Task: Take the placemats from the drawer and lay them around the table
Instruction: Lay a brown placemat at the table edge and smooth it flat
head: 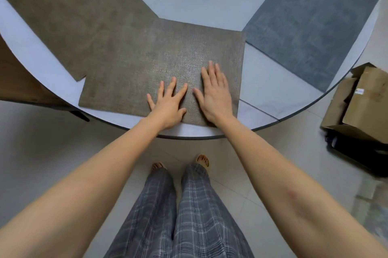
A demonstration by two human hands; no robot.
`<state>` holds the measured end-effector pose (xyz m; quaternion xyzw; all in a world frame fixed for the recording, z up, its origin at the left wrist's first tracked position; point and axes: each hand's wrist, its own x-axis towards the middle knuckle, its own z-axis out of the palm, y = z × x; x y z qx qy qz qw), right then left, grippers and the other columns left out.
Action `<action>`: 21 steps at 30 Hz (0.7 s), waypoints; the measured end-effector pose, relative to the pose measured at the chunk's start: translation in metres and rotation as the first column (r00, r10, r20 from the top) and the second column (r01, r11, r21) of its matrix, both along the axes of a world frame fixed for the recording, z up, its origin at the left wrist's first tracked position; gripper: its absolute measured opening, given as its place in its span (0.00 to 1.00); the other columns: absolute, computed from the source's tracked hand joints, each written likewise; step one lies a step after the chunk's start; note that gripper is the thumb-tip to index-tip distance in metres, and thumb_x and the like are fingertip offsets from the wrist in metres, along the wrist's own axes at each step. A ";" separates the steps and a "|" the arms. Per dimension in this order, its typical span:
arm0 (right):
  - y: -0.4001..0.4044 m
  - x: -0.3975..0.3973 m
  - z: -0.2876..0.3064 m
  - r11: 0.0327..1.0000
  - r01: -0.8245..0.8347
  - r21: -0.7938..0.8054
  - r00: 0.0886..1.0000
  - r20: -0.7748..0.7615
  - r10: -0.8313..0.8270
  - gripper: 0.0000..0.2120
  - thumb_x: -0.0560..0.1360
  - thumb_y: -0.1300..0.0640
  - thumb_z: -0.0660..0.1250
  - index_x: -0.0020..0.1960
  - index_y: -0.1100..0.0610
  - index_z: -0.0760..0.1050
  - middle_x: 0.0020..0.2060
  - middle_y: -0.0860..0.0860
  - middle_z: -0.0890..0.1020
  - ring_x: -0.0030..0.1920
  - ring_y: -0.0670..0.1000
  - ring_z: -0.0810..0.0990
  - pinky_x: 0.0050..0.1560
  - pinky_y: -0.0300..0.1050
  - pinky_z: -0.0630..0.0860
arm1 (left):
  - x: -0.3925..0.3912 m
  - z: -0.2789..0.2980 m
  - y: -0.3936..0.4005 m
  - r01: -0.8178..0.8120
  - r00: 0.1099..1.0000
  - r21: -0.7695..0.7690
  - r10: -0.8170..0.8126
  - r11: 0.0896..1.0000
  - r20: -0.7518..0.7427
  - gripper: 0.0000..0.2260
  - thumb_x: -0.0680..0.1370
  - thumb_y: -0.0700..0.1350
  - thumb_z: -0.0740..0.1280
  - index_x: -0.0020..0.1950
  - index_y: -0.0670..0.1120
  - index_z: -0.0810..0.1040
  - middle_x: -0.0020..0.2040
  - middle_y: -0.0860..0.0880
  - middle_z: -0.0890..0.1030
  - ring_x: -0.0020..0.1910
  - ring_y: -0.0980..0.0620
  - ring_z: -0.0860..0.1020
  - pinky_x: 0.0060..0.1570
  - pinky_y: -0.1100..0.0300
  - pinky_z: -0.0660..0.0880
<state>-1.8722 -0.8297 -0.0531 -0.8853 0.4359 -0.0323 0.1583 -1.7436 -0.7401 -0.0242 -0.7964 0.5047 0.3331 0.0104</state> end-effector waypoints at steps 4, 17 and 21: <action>0.011 -0.012 -0.014 0.997 -0.080 -0.014 0.991 -0.112 0.077 0.33 0.80 0.40 0.45 0.79 0.56 0.48 0.78 0.53 0.51 0.78 0.52 0.48 0.77 0.50 0.44 | 0.001 0.000 0.001 0.009 1.000 0.001 -0.009 1.000 0.025 0.33 0.80 0.54 0.62 0.78 0.61 0.46 0.79 0.54 0.38 0.78 0.44 0.37 0.70 0.31 0.42; -0.047 -0.016 0.026 0.999 -0.008 -0.037 1.000 0.024 0.008 0.30 0.80 0.47 0.45 0.76 0.62 0.57 0.76 0.58 0.58 0.77 0.54 0.54 0.77 0.48 0.47 | 0.044 0.017 -0.079 0.026 0.976 -0.236 0.026 0.972 0.215 0.21 0.80 0.57 0.58 0.72 0.54 0.68 0.73 0.46 0.67 0.74 0.42 0.59 0.71 0.32 0.48; -0.092 0.027 0.005 0.999 -0.028 -0.020 0.999 -0.035 0.027 0.28 0.82 0.49 0.50 0.78 0.60 0.51 0.78 0.57 0.52 0.78 0.54 0.48 0.76 0.46 0.41 | 0.041 -0.011 -0.110 -0.064 0.988 -0.109 0.079 0.992 0.132 0.28 0.81 0.62 0.47 0.79 0.59 0.42 0.79 0.50 0.37 0.76 0.40 0.33 0.67 0.28 0.36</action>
